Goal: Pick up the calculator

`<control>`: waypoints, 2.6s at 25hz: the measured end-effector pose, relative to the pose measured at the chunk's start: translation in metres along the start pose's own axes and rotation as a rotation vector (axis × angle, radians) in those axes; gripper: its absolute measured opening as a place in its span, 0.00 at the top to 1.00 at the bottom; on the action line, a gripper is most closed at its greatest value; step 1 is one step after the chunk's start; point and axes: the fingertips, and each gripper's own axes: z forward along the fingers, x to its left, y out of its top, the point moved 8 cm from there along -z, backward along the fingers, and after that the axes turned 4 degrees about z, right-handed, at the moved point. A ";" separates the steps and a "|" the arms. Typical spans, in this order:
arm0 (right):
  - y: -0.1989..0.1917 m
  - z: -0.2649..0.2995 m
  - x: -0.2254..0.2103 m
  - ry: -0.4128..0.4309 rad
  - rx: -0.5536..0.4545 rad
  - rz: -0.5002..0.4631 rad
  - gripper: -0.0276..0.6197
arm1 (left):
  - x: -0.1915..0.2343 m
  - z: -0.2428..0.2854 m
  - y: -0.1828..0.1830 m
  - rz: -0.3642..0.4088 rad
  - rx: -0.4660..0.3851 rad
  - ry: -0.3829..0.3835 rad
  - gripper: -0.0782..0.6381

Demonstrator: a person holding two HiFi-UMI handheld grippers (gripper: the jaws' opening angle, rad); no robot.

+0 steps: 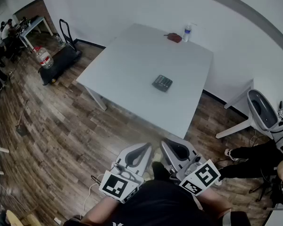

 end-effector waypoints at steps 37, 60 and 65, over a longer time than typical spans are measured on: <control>0.067 0.081 -0.219 -0.091 -0.023 0.016 0.93 | 0.102 0.242 0.013 -0.012 0.140 -0.042 0.88; 0.033 0.160 -0.323 -0.269 0.126 0.193 0.93 | 0.239 0.336 -0.163 -0.528 0.417 0.087 0.88; 0.027 0.166 -0.342 -0.282 0.154 0.206 0.93 | 0.256 0.344 -0.206 -0.792 0.447 0.167 0.88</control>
